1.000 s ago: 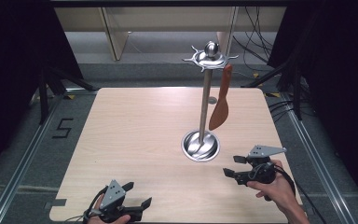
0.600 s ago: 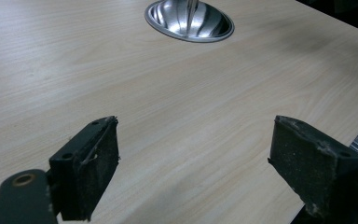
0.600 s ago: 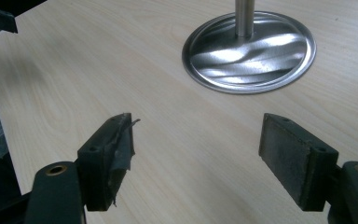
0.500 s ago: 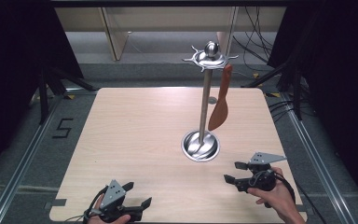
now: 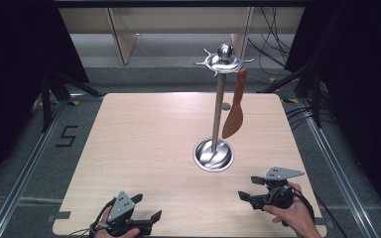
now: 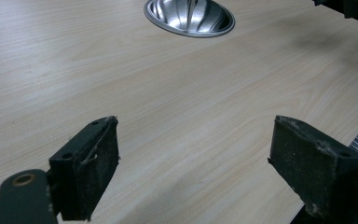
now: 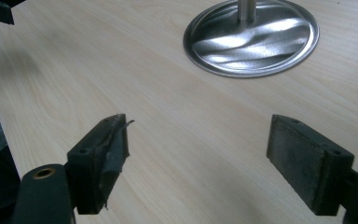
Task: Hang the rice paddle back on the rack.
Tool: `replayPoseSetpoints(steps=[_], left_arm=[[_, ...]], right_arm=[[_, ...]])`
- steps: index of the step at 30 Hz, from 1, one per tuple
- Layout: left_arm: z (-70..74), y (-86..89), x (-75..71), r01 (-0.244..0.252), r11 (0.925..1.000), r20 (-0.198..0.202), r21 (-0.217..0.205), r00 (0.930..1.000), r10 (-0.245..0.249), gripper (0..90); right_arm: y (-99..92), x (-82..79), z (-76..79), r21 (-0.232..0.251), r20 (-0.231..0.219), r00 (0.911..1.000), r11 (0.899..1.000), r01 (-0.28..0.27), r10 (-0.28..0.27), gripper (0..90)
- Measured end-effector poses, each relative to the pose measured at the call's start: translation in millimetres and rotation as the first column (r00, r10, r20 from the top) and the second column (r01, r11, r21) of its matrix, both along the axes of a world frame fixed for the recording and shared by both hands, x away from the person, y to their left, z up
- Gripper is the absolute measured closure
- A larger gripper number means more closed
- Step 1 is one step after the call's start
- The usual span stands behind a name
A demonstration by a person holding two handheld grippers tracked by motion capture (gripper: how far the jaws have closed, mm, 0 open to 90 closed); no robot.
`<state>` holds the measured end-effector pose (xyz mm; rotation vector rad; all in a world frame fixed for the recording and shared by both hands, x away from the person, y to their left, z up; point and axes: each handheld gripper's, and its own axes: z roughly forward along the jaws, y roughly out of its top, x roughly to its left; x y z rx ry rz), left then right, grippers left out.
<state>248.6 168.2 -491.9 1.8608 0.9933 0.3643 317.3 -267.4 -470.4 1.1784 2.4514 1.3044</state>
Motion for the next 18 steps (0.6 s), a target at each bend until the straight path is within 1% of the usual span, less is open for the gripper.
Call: replayPoseSetpoints(steps=[1, 2, 3, 4, 5, 6, 7, 8, 9, 10, 11, 12, 13, 14, 15, 16, 17, 18], left_arm=[[0.0, 0.0, 0.0, 0.001, 1.0000, 0.000, 0.001, 1.0000, -0.001, 14.9], [0.0, 0.0, 0.0, 0.001, 1.0000, 0.000, 0.001, 1.0000, -0.001, 14.9], [0.0, 0.1, -0.1, -0.001, 1.0000, -0.001, 0.001, 1.0000, 0.001, 14.9], [0.0, 0.1, -0.1, -0.001, 1.0000, -0.001, 0.001, 1.0000, 0.001, 14.9], [-0.1, 0.2, -0.1, 0.001, 1.0000, 0.000, 0.003, 1.0000, -0.001, 14.9], [-0.1, 0.1, -0.1, 0.001, 1.0000, -0.001, 0.002, 1.0000, -0.001, 14.9], [0.0, 0.0, -0.1, 0.000, 1.0000, 0.000, 0.001, 1.0000, 0.000, 14.9], [0.0, 0.0, -0.1, 0.000, 1.0000, 0.000, 0.001, 1.0000, 0.000, 14.9], [0.0, 0.1, -0.1, 0.002, 1.0000, 0.000, 0.003, 1.0000, -0.002, 14.9], [-0.2, 0.0, -0.2, 0.000, 1.0000, 0.000, 0.002, 1.0000, 0.000, 14.9], [0.2, 0.0, -0.5, -0.003, 1.0000, 0.000, 0.008, 1.0000, 0.003, 14.9], [0.4, 0.1, -0.7, -0.004, 0.9999, -0.002, 0.010, 1.0000, 0.004, 14.9], [0.4, 0.0, -0.5, -0.005, 0.9999, -0.002, 0.009, 1.0000, 0.005, 14.9], [0.4, 0.0, -0.5, -0.005, 0.9999, -0.002, 0.009, 1.0000, 0.005, 14.9], [0.5, 0.2, -0.6, -0.004, 0.9999, -0.001, 0.010, 1.0000, 0.004, 14.9], [0.2, 0.3, 0.0, 0.002, 1.0000, 0.000, 0.006, 1.0000, -0.002, 14.9], [0.1, 0.0, -0.3, -0.005, 1.0000, 0.000, 0.002, 1.0000, 0.005, 14.9], [0.2, 0.1, -0.4, -0.004, 1.0000, 0.000, 0.005, 1.0000, 0.004, 14.9]], right_arm=[[-0.2, -0.7, -1.1, 0.012, -0.002, 0.9999, 1.000, 0.010, -0.010, 17.3], [-0.2, -0.7, -1.1, 0.012, -0.002, 0.9999, 1.000, 0.010, -0.010, 17.3], [-3.4, -0.1, -0.7, -0.012, 0.027, 0.9996, 1.000, -0.007, 0.007, 17.4], [-3.4, -0.1, -0.7, -0.012, 0.027, 0.9996, 1.000, -0.007, 0.007, 17.4], [-2.8, -2.3, -1.0, 0.013, 0.001, 1.0000, 1.000, -0.004, 0.004, 17.1], [-2.8, -2.3, -1.0, 0.013, 0.001, 1.0000, 1.000, -0.004, 0.004, 17.1], [-3.0, -5.2, 0.0, 0.004, 0.009, 0.9999, 1.000, 0.014, -0.014, 16.9], [-3.0, -5.2, 0.0, 0.004, 0.009, 0.9999, 1.000, 0.014, -0.014, 16.9], [-2.3, -8.3, 1.1, 0.012, -0.029, 0.9991, 0.999, 0.030, -0.030, 16.6], [-4.8, -5.2, -0.5, -0.008, 0.037, 0.9993, 1.000, 0.000, 0.000, 16.5], [-2.8, -9.3, -0.1, 0.026, -0.022, 0.9997, 1.000, 0.012, -0.012, 16.4], [-3.4, -9.4, -0.3, 0.033, -0.012, 0.9999, 0.999, -0.004, 0.005, 16.3], [-3.6, -12.0, 0.4, 0.015, -0.014, 0.9999, 1.000, 0.011, -0.011, 16.3], [-3.6, -12.0, 0.4, 0.015, -0.014, 0.9999, 1.000, 0.011, -0.011, 16.3], [-4.8, -11.7, -0.9, 0.005, 0.021, 0.9997, 1.000, -0.008, 0.008, 16.3], [-4.8, -11.7, -0.9, 0.005, 0.021, 0.9997, 1.000, -0.008, 0.008, 16.3], [-6.6, -12.9, -1.0, -0.017, 0.040, 0.9991, 1.000, -0.007, 0.008, 16.3], [-4.9, -15.4, -1.8, 0.009, 0.003, 1.0000, 1.000, 0.004, -0.004, 16.3]])
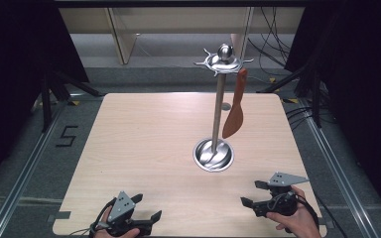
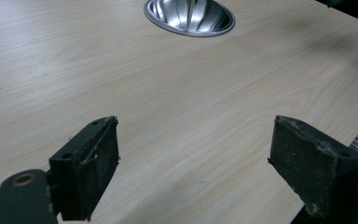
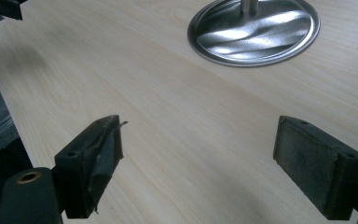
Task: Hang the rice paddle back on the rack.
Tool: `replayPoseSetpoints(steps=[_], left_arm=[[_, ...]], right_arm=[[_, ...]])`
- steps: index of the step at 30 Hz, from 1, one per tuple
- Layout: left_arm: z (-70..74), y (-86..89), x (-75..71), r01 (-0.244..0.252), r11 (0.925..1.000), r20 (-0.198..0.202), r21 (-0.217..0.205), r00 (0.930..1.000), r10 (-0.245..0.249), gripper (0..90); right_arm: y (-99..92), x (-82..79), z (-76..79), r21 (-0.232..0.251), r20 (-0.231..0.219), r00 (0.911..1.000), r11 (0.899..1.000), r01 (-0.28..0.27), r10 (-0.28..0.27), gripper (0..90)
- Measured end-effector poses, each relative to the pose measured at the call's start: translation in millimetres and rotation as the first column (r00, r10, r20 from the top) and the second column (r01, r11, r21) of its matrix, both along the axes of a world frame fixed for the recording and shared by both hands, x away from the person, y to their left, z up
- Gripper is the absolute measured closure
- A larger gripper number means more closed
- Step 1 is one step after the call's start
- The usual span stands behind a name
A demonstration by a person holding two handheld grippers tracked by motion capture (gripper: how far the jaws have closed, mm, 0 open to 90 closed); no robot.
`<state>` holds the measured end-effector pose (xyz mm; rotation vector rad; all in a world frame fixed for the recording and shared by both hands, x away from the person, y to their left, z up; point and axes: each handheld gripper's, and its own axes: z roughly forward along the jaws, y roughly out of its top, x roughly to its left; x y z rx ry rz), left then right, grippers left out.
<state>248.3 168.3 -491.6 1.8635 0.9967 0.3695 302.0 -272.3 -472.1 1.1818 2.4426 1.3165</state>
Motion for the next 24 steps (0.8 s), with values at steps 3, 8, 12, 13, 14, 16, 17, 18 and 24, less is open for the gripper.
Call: replayPoseSetpoints(steps=[3, 8, 12, 13, 14, 16, 17, 18, 24], left_arm=[[0.2, -0.5, -0.7, -0.003, 1.0000, 0.000, 0.009, 1.0000, 0.003, 14.9], [-0.2, -0.7, -0.5, -0.004, 1.0000, 0.001, 0.007, 1.0000, 0.004, 14.9], [-0.1, -1.0, -0.5, 0.000, 0.9999, 0.001, 0.013, 1.0000, 0.000, 14.9], [-0.1, -1.1, -0.4, 0.000, 0.9999, 0.003, 0.015, 1.0000, 0.000, 14.9], [-0.1, -1.1, -0.4, 0.000, 0.9999, 0.003, 0.015, 1.0000, 0.000, 14.9], [-0.2, -1.3, -0.5, -0.004, 0.9999, 0.000, 0.015, 1.0000, 0.004, 14.9], [-0.7, -2.2, -0.4, -0.002, 1.0000, 0.001, 0.000, 1.0000, 0.002, 14.9], [-0.7, -1.1, 0.0, 0.003, 0.9999, 0.002, 0.017, 1.0000, -0.003, 14.9], [-0.1, -1.1, -0.2, -0.004, 0.9999, -0.001, 0.011, 1.0000, 0.004, 14.9]], right_arm=[[-1.9, -1.8, -0.4, -0.017, 0.001, 1.0000, 1.000, 0.001, -0.001, 16.3], [-4.9, -2.9, -1.7, -0.028, 0.041, 0.9991, 1.000, -0.004, 0.005, 16.3], [-6.0, -4.8, -2.2, -0.024, 0.031, 0.9995, 1.000, -0.006, 0.007, 16.3], [-5.1, -7.2, -1.6, -0.014, 0.001, 1.0000, 1.000, 0.007, -0.007, 16.3], [-5.1, -7.2, -1.6, -0.014, 0.001, 1.0000, 1.000, 0.007, -0.007, 16.3], [-4.9, -7.5, -1.7, -0.012, -0.003, 0.9999, 1.000, 0.013, -0.013, 16.5], [-6.1, -5.1, -2.8, -0.026, 0.029, 0.9996, 1.000, 0.001, 0.000, 16.6], [-6.1, -5.1, -2.8, -0.026, 0.029, 0.9996, 1.000, 0.001, 0.000, 16.6], [-4.9, -6.1, -3.5, -0.026, 0.001, 1.0000, 1.000, 0.003, -0.003, 16.8]])
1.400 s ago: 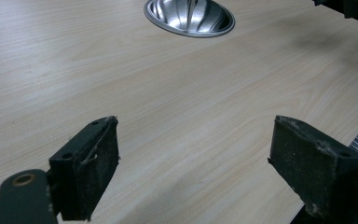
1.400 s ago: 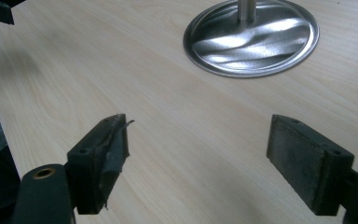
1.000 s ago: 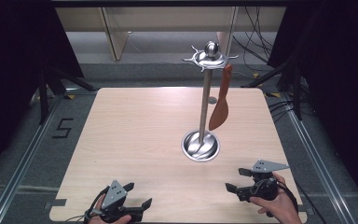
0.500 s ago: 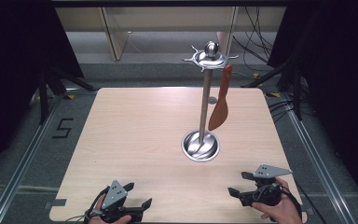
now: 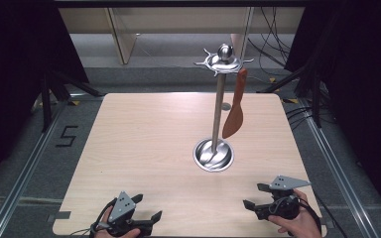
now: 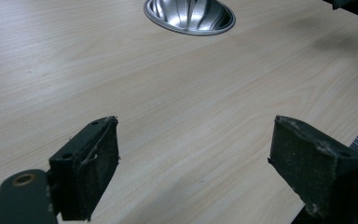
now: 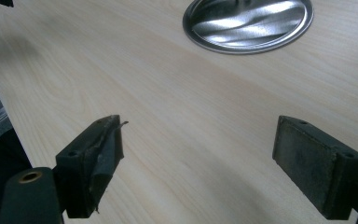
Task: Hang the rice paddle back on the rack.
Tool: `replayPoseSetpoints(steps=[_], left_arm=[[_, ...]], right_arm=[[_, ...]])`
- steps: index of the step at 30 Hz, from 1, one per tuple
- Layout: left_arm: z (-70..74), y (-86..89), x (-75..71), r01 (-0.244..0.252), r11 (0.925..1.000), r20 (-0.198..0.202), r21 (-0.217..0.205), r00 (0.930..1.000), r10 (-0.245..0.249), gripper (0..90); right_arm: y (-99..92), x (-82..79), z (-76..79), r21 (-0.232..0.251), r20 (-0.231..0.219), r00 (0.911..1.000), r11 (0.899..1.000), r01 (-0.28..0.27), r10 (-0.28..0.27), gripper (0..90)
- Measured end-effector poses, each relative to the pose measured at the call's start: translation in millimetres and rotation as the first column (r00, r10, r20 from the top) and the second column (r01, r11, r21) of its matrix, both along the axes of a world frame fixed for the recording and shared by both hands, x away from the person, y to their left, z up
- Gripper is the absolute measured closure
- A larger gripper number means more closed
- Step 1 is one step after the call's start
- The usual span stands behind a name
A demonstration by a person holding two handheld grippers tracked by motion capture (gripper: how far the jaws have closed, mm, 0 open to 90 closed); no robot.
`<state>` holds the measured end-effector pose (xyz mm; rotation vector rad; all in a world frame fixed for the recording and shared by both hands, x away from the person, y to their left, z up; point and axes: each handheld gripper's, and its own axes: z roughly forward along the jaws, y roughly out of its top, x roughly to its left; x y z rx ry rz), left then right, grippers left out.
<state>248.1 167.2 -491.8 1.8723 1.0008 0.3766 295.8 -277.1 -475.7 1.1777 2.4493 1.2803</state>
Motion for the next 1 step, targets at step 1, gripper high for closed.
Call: replayPoseSetpoints(steps=[1], left_arm=[[-0.2, 0.0, 0.4, 0.001, 1.0000, 0.001, -0.001, 1.0000, -0.001, 14.9]], right_arm=[[-0.1, 0.2, 0.0, 0.000, 0.003, 1.0000, 1.000, 0.002, -0.002, 16.8]])
